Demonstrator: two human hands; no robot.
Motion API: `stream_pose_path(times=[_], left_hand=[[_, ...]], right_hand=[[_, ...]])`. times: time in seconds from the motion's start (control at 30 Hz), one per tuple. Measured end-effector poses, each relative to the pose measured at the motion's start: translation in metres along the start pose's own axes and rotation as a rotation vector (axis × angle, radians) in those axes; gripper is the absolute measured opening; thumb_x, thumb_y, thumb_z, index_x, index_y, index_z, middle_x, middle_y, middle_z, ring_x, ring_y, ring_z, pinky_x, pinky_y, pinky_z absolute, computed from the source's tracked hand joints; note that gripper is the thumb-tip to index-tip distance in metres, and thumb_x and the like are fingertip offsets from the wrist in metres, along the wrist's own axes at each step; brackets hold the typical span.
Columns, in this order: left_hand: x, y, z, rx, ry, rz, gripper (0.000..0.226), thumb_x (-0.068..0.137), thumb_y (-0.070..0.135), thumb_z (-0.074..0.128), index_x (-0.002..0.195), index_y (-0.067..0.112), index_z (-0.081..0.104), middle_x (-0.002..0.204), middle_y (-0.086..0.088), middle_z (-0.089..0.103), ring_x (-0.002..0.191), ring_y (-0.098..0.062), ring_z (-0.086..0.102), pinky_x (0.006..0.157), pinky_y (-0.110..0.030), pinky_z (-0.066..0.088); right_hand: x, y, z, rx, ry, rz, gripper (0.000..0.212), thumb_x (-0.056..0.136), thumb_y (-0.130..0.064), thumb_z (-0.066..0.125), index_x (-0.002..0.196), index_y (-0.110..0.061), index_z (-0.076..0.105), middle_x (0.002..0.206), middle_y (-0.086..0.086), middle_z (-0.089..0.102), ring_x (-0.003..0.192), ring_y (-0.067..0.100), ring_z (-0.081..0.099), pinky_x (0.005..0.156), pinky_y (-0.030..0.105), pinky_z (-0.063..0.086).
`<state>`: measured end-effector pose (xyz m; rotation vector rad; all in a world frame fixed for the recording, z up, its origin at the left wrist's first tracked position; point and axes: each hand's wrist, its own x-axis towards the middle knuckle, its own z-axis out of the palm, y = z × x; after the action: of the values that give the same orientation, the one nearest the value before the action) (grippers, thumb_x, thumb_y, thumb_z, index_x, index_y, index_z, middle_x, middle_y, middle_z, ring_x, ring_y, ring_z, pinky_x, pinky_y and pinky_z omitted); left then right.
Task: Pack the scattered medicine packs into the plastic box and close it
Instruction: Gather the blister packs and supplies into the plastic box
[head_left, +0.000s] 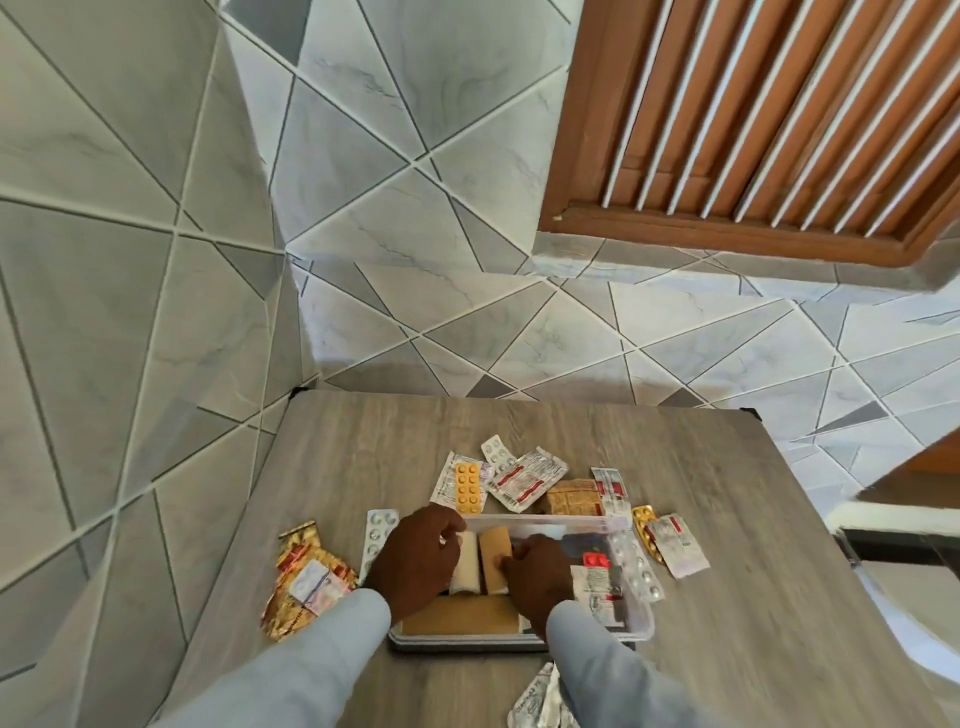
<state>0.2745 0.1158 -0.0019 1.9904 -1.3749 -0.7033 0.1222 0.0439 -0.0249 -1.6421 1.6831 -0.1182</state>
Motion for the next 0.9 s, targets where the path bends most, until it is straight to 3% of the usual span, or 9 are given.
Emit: stream_pose_path(times=[0.17, 0.37, 0.47, 0.53, 0.63, 0.73, 0.8, 0.83, 0.9], left_hand=[[-0.005, -0.004, -0.010, 0.034, -0.021, 0.007, 0.022, 0.086, 0.022, 0.055, 0.106, 0.026, 0.062, 0.110, 0.006, 0.063, 0.103, -0.013, 0.059, 0.090, -0.026, 0.047], [-0.010, -0.007, -0.018, 0.125, -0.076, 0.071, 0.029, 0.087, 0.018, 0.052, 0.115, 0.019, 0.061, 0.121, 0.000, 0.058, 0.113, -0.018, 0.054, 0.096, -0.025, 0.039], [-0.014, -0.004, -0.020, 0.094, -0.078, 0.049, 0.025, 0.086, 0.017, 0.054, 0.109, 0.018, 0.064, 0.117, -0.001, 0.061, 0.109, -0.019, 0.056, 0.092, -0.024, 0.039], [-0.019, 0.005, -0.019, 0.062, -0.093, 0.018, 0.014, 0.084, 0.026, 0.054, 0.091, 0.022, 0.066, 0.099, -0.001, 0.067, 0.096, -0.020, 0.061, 0.086, -0.030, 0.047], [-0.032, 0.036, -0.010, 0.000, -0.286, -0.008, 0.036, 0.082, 0.044, 0.054, 0.063, 0.015, 0.062, 0.067, -0.004, 0.067, 0.068, -0.021, 0.064, 0.067, -0.032, 0.049], [-0.055, 0.065, 0.021, -0.112, -0.690, -0.104, 0.038, 0.085, 0.042, 0.057, 0.066, 0.010, 0.063, 0.061, -0.008, 0.065, 0.049, -0.017, 0.057, 0.050, -0.024, 0.044], [-0.072, 0.060, 0.050, -0.030, -0.845, -0.152, 0.034, 0.083, 0.043, 0.058, 0.076, 0.010, 0.063, 0.073, -0.012, 0.065, 0.059, -0.022, 0.061, 0.050, -0.026, 0.047], [-0.080, 0.053, 0.068, 0.056, -0.840, -0.158, 0.035, 0.080, 0.045, 0.060, 0.084, 0.011, 0.063, 0.085, -0.012, 0.067, 0.072, -0.025, 0.064, 0.059, -0.030, 0.051], [-0.096, 0.037, 0.095, 0.220, -0.682, -0.154, 0.045, 0.077, 0.050, 0.060, 0.105, 0.015, 0.060, 0.114, -0.008, 0.062, 0.105, -0.024, 0.060, 0.087, -0.032, 0.049]], right_hand=[[-0.008, 0.000, 0.007, -0.174, 0.022, 0.066, 0.038, 0.083, -0.047, 0.059, 0.105, -0.016, 0.066, 0.117, 0.007, 0.068, 0.110, 0.028, 0.062, 0.091, 0.034, 0.049], [-0.023, -0.009, -0.014, -0.205, 0.111, -0.050, 0.034, 0.089, -0.037, 0.056, 0.104, -0.010, 0.069, 0.113, 0.013, 0.070, 0.106, 0.030, 0.064, 0.090, 0.034, 0.050], [-0.036, -0.002, -0.040, -0.119, 0.213, -0.100, 0.028, 0.094, -0.027, 0.053, 0.107, -0.008, 0.069, 0.114, 0.011, 0.069, 0.106, 0.028, 0.063, 0.093, 0.033, 0.049], [-0.050, 0.014, -0.056, 0.005, 0.303, -0.071, 0.024, 0.091, -0.029, 0.058, 0.104, -0.014, 0.070, 0.107, 0.007, 0.072, 0.097, 0.024, 0.065, 0.088, 0.032, 0.050], [-0.074, 0.046, -0.071, 0.140, 0.425, -0.030, 0.014, 0.089, -0.028, 0.060, 0.095, -0.018, 0.068, 0.093, 0.005, 0.072, 0.080, 0.019, 0.062, 0.075, 0.029, 0.048], [-0.098, 0.088, -0.073, 0.174, 0.517, 0.015, 0.007, 0.085, -0.024, 0.061, 0.084, -0.019, 0.065, 0.080, 0.005, 0.070, 0.077, 0.025, 0.064, 0.071, 0.036, 0.053], [-0.104, 0.118, -0.065, 0.136, 0.443, 0.098, 0.013, 0.082, -0.028, 0.066, 0.089, -0.018, 0.064, 0.081, 0.006, 0.070, 0.081, 0.027, 0.066, 0.075, 0.039, 0.054], [-0.106, 0.134, -0.062, 0.112, 0.360, 0.156, 0.026, 0.079, -0.034, 0.070, 0.098, -0.017, 0.062, 0.087, 0.008, 0.070, 0.086, 0.027, 0.066, 0.080, 0.039, 0.054], [-0.109, 0.157, -0.055, 0.060, 0.204, 0.258, 0.061, 0.070, -0.050, 0.075, 0.117, -0.017, 0.054, 0.109, 0.012, 0.064, 0.103, 0.030, 0.062, 0.091, 0.036, 0.050]])
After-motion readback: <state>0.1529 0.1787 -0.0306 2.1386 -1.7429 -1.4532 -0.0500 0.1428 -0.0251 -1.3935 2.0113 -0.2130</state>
